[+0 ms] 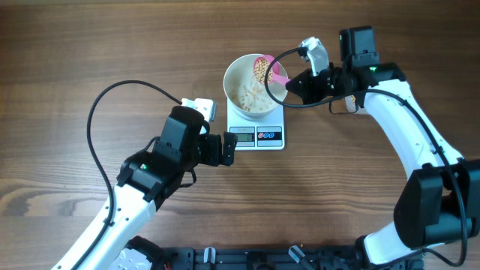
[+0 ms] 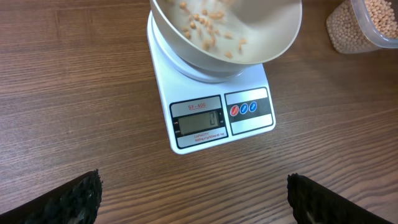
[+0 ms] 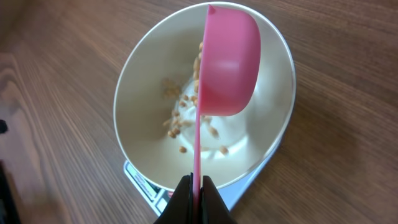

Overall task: Scoop item into bowl and weigh 150g on scale
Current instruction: 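Tip the pink scoop with the right gripper to pour soybeans into the bowl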

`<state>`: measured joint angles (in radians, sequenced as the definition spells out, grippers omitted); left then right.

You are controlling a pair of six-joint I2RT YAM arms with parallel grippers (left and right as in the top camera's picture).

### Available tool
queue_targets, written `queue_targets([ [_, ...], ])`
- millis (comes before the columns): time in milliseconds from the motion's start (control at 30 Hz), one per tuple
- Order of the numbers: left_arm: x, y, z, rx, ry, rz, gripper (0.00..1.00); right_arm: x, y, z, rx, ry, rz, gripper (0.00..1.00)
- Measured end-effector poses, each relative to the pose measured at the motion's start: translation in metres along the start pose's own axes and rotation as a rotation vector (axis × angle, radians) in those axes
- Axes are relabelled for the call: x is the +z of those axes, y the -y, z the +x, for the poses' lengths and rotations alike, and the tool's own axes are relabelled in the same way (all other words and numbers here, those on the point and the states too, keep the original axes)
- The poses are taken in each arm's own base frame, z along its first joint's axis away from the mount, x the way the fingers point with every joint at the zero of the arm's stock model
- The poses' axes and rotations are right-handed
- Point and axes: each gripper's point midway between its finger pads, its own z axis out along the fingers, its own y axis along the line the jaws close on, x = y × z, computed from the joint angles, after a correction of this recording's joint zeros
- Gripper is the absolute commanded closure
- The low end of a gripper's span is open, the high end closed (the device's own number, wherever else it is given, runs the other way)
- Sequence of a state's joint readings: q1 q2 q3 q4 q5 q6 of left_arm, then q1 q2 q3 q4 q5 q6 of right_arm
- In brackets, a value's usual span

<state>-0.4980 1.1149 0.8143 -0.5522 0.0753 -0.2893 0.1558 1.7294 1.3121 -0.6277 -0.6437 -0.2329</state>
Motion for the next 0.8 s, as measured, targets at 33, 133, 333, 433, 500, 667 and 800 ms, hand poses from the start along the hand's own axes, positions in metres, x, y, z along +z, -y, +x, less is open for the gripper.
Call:
queue_targets([
  [33, 0.000, 0.000, 0.000, 0.000, 0.000, 0.000, 0.00, 0.000, 0.001, 0.000, -0.019, -0.001, 0.005, 0.96],
  [133, 0.000, 0.000, 0.000, 0.000, 0.000, 0.000, 0.00, 0.000, 0.002, 0.000, -0.052, -0.001, 0.013, 0.96],
  [333, 0.000, 0.000, 0.000, 0.000, 0.000, 0.000, 0.00, 0.000, 0.004, 0.001, -0.180, -0.008, 0.023, 0.96],
  [433, 0.000, 0.000, 0.000, 0.000, 0.000, 0.000, 0.00, 0.000, 0.008, 0.002, -0.231, -0.016, 0.048, 0.96],
  [500, 0.000, 0.000, 0.000, 0.000, 0.000, 0.000, 0.00, 0.002, 0.010, 0.003, -0.282, -0.033, 0.075, 0.96],
  [667, 0.000, 0.000, 0.000, 0.000, 0.000, 0.000, 0.00, 0.012, 0.000, 0.001, -0.437, -0.089, 0.169, 0.96],
  [800, 0.000, 0.000, 0.000, 0.000, 0.000, 0.000, 0.00, 0.004, 0.002, -0.006, -0.475, -0.081, 0.222, 0.96],
])
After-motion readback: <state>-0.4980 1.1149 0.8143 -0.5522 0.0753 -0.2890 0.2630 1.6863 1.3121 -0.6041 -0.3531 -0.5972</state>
